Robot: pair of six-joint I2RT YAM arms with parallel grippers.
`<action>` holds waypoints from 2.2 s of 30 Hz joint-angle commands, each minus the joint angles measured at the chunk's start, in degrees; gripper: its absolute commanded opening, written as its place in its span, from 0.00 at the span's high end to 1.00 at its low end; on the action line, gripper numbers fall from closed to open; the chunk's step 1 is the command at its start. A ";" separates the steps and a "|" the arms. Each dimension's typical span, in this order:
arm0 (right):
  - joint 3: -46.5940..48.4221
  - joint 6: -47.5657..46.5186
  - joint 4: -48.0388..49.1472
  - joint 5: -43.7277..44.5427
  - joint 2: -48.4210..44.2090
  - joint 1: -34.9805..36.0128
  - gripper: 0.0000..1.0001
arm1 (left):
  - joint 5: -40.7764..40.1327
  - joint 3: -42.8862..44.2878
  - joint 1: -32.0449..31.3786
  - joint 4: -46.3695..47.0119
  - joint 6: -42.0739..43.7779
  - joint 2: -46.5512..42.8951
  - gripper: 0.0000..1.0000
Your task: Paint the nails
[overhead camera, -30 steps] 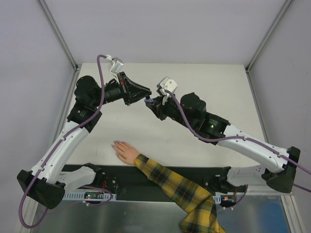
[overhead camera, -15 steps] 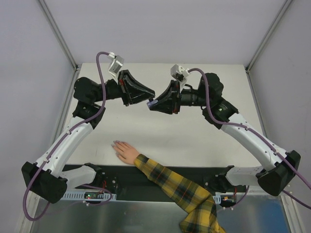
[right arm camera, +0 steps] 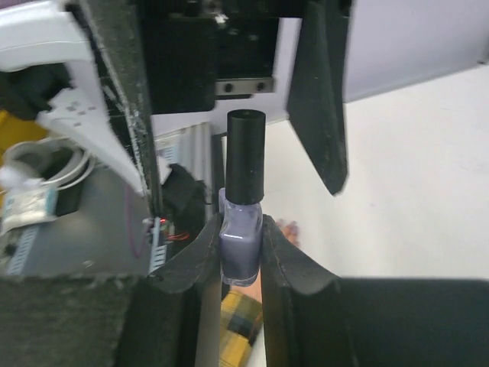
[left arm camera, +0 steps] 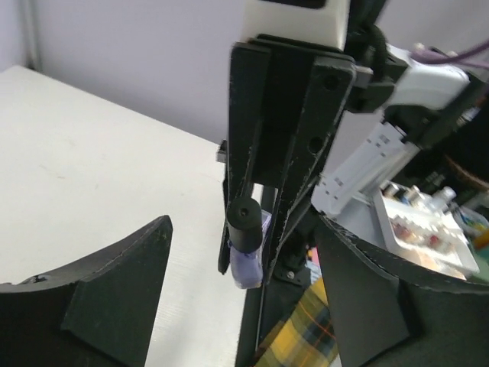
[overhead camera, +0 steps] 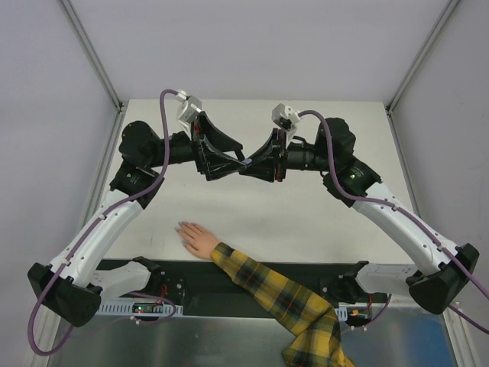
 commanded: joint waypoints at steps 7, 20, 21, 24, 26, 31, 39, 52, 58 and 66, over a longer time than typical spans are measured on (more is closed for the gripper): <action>2.30 -12.34 -8.05 33.91 -0.81 9.34 1.00 | -17.58 1.56 0.05 -9.79 5.65 -2.94 0.29; 4.23 -13.67 -4.72 55.11 1.48 17.79 1.00 | -19.51 1.12 0.22 -10.50 3.45 -2.15 0.55; 4.24 -13.58 -4.54 55.37 1.65 17.96 1.00 | -19.60 1.03 0.22 -10.50 3.45 -1.97 0.55; 3.97 -13.58 -3.58 55.81 1.92 18.14 1.00 | -18.20 1.38 0.22 -10.50 2.84 -1.36 0.55; 4.41 -13.58 -3.66 56.51 1.83 18.49 1.00 | -17.75 1.47 0.22 -10.41 2.66 -1.09 0.55; 5.90 -14.20 -2.96 55.29 2.62 18.75 0.99 | -16.09 1.91 0.22 -10.06 2.74 -0.39 0.80; 3.36 -15.97 -4.28 33.86 -1.24 16.30 1.00 | -3.28 0.59 0.22 1.43 -1.01 0.49 1.00; 4.94 3.21 2.69 -14.07 1.31 0.39 1.00 | 11.60 -2.66 -0.74 24.13 -12.11 0.84 1.00; 4.94 -1.80 -5.33 -0.54 0.52 0.29 1.00 | 5.73 -0.20 -0.66 9.59 -5.00 0.58 0.68; 5.03 -8.92 -11.40 25.82 -0.54 8.02 1.00 | -11.84 1.47 -0.31 -7.32 5.90 -3.63 0.35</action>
